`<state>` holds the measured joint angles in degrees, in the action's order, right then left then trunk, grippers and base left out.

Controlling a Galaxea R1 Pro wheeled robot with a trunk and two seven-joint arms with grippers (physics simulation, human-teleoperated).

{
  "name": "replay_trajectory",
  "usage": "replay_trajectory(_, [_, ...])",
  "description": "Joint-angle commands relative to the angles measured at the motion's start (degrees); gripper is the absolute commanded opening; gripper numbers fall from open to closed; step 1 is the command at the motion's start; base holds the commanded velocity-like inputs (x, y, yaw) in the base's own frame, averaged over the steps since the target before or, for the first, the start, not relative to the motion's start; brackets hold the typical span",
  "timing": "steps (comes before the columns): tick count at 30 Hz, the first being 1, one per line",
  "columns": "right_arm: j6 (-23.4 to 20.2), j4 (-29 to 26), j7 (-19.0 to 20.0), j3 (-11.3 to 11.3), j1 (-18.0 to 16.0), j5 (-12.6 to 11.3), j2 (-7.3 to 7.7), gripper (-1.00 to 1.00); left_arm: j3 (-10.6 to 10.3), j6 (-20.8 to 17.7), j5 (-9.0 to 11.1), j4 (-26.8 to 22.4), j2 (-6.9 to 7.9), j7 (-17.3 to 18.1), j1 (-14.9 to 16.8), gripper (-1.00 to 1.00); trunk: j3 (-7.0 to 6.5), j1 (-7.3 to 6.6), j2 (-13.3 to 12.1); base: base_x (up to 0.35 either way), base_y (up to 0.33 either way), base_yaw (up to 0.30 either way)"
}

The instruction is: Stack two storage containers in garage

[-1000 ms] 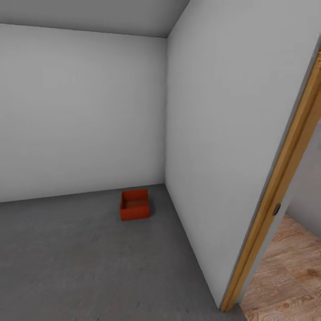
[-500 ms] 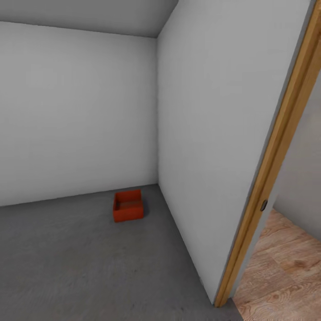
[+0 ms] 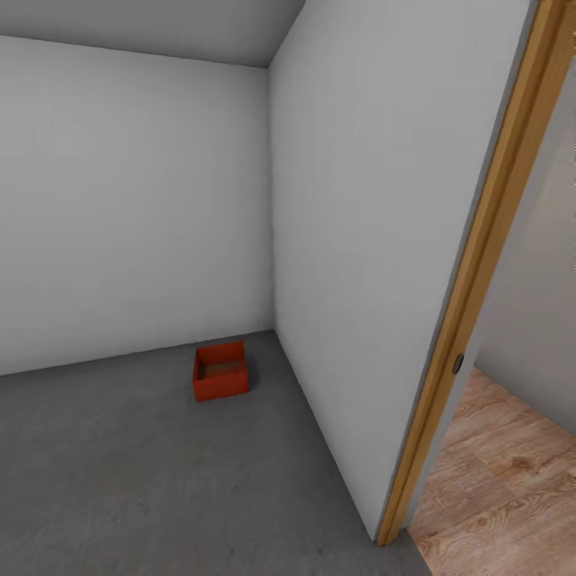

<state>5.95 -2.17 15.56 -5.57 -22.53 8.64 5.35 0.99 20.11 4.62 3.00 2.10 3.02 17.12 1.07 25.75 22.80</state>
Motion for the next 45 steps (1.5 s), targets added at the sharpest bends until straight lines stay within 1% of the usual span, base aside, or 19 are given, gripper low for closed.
replay_trajectory(1, [0.2,0.1,0.2,-0.5,-0.1,0.6,0.01,1.0,0.1,0.4,0.5,0.3,0.01,0.3,0.1,1.0,0.11,0.04,0.1,0.0,0.0,-0.109])
replay_trajectory(45, [0.2,0.1,0.2,-0.5,-0.1,0.6,0.01,1.0,0.1,0.4,0.5,0.3,0.1,0.3,0.1,1.0,0.11,0.04,0.1,0.0,0.0,-0.094])
